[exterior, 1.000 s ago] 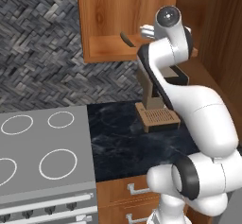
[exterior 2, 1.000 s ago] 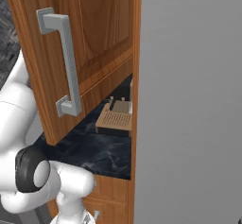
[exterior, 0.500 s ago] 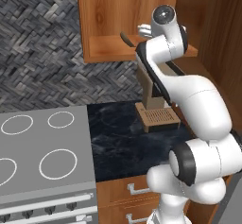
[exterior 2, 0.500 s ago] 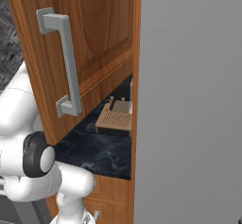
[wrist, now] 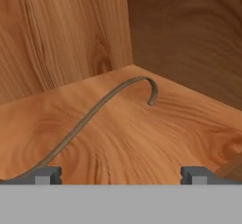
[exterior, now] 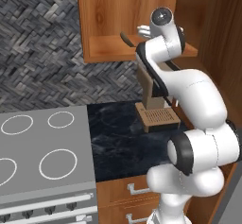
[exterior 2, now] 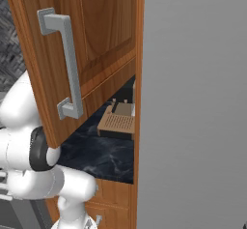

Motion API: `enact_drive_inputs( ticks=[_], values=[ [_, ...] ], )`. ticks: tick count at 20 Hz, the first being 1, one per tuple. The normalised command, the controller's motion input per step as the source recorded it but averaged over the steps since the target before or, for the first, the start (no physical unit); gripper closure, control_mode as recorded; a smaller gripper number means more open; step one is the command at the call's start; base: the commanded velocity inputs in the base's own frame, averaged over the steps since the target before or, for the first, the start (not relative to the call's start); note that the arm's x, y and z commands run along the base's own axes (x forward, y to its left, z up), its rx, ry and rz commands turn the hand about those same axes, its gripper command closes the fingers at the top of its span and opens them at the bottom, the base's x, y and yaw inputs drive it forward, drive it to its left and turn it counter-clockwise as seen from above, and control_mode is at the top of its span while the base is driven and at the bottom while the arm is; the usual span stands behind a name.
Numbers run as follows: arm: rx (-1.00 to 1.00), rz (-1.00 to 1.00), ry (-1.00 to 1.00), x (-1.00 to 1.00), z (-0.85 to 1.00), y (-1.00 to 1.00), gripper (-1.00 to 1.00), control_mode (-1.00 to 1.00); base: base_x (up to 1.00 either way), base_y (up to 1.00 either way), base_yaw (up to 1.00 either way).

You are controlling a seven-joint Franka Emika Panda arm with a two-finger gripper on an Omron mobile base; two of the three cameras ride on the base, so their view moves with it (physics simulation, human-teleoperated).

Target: Open the cabinet and move the ladle to the pot. Then close the cabinet.

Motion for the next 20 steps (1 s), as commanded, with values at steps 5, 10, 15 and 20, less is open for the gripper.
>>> enact_drive_inputs(
  ticks=[5, 10, 15, 20],
  values=[
    [0.0, 0.0, 0.0, 0.28, 0.0, -0.09, -1.0, -1.0, 0.0, 0.0, 0.0],
    [0.0, 0.0, 0.03, 0.3, -0.03, -0.04, -1.0, -1.0, 0.0, 0.0, 0.0],
    [0.0, 0.0, 0.04, 0.31, -0.03, -0.03, -1.0, -1.0, 0.0, 0.0, 0.0],
    [0.0, 0.0, 0.01, 0.32, -0.02, 0.0, -1.0, -1.0, 0.0, 0.0, 0.0]
  ],
)
